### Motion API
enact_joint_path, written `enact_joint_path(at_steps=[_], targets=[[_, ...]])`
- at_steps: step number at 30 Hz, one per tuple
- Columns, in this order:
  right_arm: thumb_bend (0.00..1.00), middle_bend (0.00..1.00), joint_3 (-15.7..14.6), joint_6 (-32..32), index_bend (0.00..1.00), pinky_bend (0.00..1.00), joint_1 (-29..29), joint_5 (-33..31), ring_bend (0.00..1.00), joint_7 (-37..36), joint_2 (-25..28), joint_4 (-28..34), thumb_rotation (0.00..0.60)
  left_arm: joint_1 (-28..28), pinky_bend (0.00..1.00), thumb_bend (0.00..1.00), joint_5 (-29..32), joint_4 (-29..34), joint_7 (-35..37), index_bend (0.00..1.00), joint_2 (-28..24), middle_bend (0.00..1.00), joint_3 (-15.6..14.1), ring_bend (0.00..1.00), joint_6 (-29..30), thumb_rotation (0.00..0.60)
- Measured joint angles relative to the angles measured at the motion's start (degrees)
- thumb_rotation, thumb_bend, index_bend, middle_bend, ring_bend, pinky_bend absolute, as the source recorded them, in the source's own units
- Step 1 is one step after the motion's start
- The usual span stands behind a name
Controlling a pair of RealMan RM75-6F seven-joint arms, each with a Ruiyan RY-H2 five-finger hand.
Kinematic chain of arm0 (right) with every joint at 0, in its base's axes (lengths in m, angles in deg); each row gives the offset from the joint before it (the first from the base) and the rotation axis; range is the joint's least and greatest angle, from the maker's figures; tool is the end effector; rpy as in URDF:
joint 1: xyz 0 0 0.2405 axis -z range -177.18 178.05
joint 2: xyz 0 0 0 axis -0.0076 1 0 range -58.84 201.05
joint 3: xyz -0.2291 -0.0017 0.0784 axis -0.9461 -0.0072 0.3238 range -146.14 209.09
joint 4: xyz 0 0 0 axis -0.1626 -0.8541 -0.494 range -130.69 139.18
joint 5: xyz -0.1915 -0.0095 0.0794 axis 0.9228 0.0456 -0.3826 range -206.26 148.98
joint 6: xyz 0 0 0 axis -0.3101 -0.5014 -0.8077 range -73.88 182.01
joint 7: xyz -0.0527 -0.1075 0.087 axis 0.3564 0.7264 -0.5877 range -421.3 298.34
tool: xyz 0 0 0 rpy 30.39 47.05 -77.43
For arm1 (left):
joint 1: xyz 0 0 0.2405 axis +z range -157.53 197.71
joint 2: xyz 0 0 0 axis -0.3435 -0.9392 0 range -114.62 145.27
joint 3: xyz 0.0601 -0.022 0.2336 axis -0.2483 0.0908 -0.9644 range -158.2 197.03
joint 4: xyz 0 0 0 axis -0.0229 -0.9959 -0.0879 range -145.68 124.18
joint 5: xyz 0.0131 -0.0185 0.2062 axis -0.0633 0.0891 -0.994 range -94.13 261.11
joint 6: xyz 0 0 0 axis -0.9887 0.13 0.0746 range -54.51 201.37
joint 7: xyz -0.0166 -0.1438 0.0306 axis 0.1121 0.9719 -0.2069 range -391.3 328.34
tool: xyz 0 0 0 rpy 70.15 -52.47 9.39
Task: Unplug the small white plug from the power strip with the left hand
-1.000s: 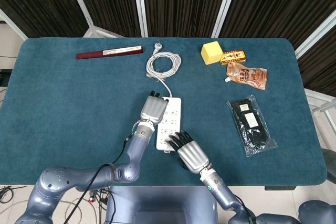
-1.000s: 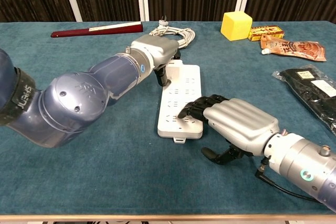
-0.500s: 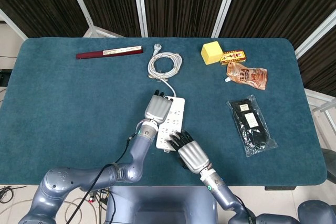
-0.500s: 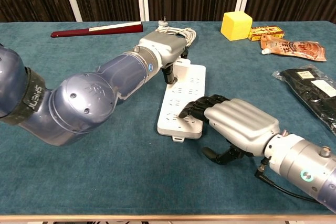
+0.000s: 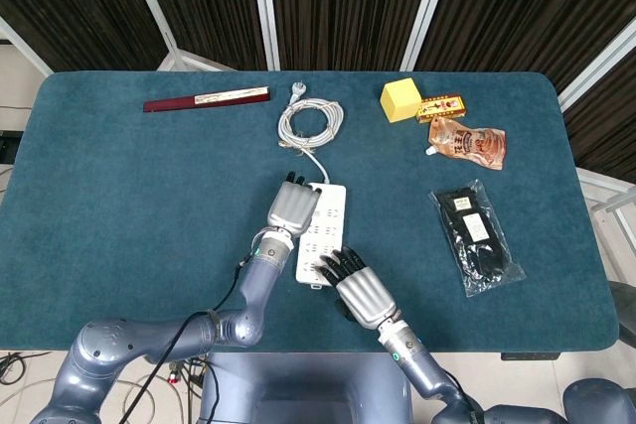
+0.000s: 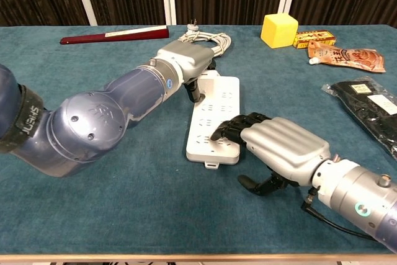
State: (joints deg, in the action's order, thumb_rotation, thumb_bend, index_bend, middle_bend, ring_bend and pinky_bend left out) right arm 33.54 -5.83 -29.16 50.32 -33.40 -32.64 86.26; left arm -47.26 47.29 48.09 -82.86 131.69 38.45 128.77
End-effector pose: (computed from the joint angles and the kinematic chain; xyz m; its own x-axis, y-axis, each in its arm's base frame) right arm -0.1352 -0.2326 -0.0952 0.5022 -0.2885 0.8152 -0.8028 -0.5060 0.3155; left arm -0.0140 0.3782 -0.1187 0.6681 0.1660 0.7253 0.7255 -0.3620 -0.5853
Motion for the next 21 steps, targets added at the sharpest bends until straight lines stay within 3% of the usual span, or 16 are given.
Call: enact_joint_path(at_steps=[21], targets=[[0.50,0.18,-0.78,0.01,0.18,0.10,-0.04,0.13,0.09,0.08,0.01,0.25,0.600,-0.62,0.18,0.37,-1.96,0.07,-0.05,0.66,0.90,0.69,0.89,0.24,0.46,0.600]])
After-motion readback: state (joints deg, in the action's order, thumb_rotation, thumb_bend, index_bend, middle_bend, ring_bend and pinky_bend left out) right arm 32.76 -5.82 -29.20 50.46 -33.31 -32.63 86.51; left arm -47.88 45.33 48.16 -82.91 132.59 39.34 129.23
